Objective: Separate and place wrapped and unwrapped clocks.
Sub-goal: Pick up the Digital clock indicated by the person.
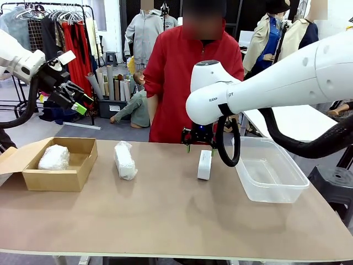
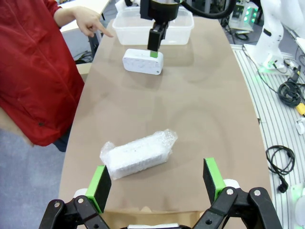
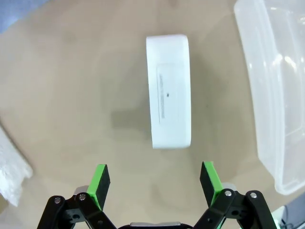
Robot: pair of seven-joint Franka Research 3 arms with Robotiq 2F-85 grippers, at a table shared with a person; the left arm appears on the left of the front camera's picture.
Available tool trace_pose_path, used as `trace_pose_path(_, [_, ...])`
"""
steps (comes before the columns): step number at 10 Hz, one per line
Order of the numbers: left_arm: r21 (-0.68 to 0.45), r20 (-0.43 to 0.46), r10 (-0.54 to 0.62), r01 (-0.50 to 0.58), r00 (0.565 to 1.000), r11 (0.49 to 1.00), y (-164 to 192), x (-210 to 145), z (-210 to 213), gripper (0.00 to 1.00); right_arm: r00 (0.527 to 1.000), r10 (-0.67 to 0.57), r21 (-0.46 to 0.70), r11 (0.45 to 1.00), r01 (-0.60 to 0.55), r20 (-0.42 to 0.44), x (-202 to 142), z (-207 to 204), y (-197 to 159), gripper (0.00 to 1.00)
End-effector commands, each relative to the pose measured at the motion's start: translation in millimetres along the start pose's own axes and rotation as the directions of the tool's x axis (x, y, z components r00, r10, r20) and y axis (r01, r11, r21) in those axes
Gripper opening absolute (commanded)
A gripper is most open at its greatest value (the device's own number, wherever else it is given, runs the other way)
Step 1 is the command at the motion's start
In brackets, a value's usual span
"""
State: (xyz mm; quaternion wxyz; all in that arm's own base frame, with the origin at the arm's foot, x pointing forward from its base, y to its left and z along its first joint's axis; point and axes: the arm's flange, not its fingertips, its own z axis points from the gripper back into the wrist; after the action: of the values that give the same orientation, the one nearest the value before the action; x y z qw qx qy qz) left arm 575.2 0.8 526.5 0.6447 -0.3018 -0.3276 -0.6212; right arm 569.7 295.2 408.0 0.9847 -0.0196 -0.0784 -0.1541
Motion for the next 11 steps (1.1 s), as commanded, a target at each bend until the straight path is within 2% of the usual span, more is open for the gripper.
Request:
trace_pose_path(1, [0.002, 0.001, -0.003, 0.003, 1.000, 1.000, -1.0, 1.7, 1.7, 1.00, 0.999, -0.040, 0.007, 0.999, 0.040, 0.020, 12.3, -6.3, 1.4, 1.00])
trace_pose_path(3, [0.002, 0.001, -0.003, 0.003, 1.000, 1.000, -1.0, 1.7, 1.7, 1.00, 0.999, -0.020, 0.009, 1.000, 0.020, 0.040, 19.5, -14.1, 0.3, 1.00])
trace_pose_path(4, [0.002, 0.001, -0.003, 0.003, 1.000, 1.000, -1.0, 1.7, 1.7, 1.00, 1.000, -0.026, 0.003, 1.000, 0.026, 0.014, 17.8, -13.8, -5.0, 1.00])
trace_pose_path(7, [0.002, 0.001, -0.003, 0.003, 1.000, 1.000, -1.0, 1.7, 1.7, 1.00, 1.000, -0.024, 0.000, 1.000, 0.024, 0.014, 17.4, -14.9, -4.7, 1.00])
trace_pose_path(8, [0.002, 0.001, -0.003, 0.003, 1.000, 1.000, -1.0, 1.7, 1.7, 1.00, 1.000, -0.001, 0.012, 1.000, 0.001, 0.017, 27.3, -24.3, -3.6, 1.00])
trace_pose_path(11, [0.002, 0.001, -0.003, 0.003, 1.000, 1.000, -1.0, 1.7, 1.7, 1.00, 0.999, -0.045, -0.018, 0.999, 0.045, 0.020, 39.8, -40.3, 1.4, 1.00])
